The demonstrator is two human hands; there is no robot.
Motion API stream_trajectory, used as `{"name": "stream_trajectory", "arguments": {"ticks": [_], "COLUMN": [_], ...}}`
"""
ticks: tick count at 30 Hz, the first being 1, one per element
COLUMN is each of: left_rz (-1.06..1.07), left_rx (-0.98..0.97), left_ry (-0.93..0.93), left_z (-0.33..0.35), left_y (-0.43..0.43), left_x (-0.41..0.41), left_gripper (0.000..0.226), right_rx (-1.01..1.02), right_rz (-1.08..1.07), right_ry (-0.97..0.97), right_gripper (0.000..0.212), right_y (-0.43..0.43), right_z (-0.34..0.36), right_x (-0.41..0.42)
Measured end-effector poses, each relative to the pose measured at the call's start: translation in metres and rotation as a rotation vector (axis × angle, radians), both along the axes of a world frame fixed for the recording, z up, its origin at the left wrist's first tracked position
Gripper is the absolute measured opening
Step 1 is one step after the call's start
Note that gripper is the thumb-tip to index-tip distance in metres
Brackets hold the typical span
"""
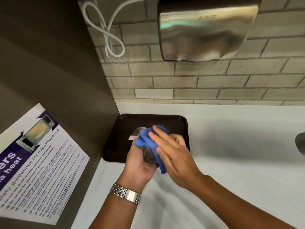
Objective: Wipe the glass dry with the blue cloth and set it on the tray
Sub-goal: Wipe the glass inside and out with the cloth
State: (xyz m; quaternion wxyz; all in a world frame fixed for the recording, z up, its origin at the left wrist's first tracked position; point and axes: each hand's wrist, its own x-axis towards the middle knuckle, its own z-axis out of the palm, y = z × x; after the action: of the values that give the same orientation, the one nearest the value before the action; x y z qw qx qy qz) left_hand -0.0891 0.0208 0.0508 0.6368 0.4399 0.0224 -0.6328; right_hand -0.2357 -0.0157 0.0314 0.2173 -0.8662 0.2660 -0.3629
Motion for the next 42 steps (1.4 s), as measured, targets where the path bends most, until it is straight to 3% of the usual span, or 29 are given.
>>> {"name": "stream_trajectory", "arguments": {"ticks": [3, 7, 12, 16, 20, 25, 29, 33, 35, 39, 42], "left_rz": [0.059, 0.073, 0.078, 0.087, 0.078, 0.077, 0.071, 0.076, 0.084, 0.078, 0.068], "left_rx": [0.023, -0.036, -0.057, -0.044, -0.045, -0.073, -0.022, 0.014, 0.016, 0.028, 0.025], "left_ry": [0.106, 0.186, 0.176, 0.189, 0.162, 0.089, -0.232, -0.424, -0.443, -0.478, -0.479], "left_z": [0.009, 0.008, 0.012, 0.013, 0.012, 0.005, 0.003, -0.002, -0.005, -0.009, -0.008], "left_y": [-0.003, -0.003, -0.011, -0.009, -0.009, -0.007, -0.007, -0.005, -0.003, 0.000, 0.003], "left_x": [-0.004, -0.003, -0.007, -0.009, -0.013, -0.007, -0.010, -0.020, -0.022, -0.019, -0.018], "left_gripper": [0.053, 0.050, 0.062, 0.051, 0.051, 0.053, 0.039, 0.042, 0.048, 0.051, 0.046], "right_rx": [0.027, -0.438, -0.210, -0.409, 0.113, 0.570, 0.880, 1.108, 1.152, 0.931, 0.930], "right_rz": [-0.048, 0.079, -0.004, 0.082, 0.072, 0.203, 0.291, 0.174, 0.113, 0.109, 0.126], "right_ry": [-0.014, 0.049, 0.004, 0.060, -0.035, -0.120, -0.201, -0.318, -0.374, -0.270, -0.301], "right_gripper": [0.054, 0.050, 0.048, 0.048, 0.050, 0.045, 0.044, 0.040, 0.039, 0.045, 0.048], "right_y": [0.000, -0.009, -0.009, -0.010, -0.010, -0.017, -0.034, -0.041, -0.042, -0.028, -0.027], "right_z": [-0.002, -0.003, -0.001, -0.002, 0.009, 0.014, 0.017, 0.013, 0.005, 0.001, -0.003], "right_x": [0.008, 0.001, 0.000, -0.001, 0.001, 0.008, 0.011, 0.020, 0.024, 0.028, 0.028]}}
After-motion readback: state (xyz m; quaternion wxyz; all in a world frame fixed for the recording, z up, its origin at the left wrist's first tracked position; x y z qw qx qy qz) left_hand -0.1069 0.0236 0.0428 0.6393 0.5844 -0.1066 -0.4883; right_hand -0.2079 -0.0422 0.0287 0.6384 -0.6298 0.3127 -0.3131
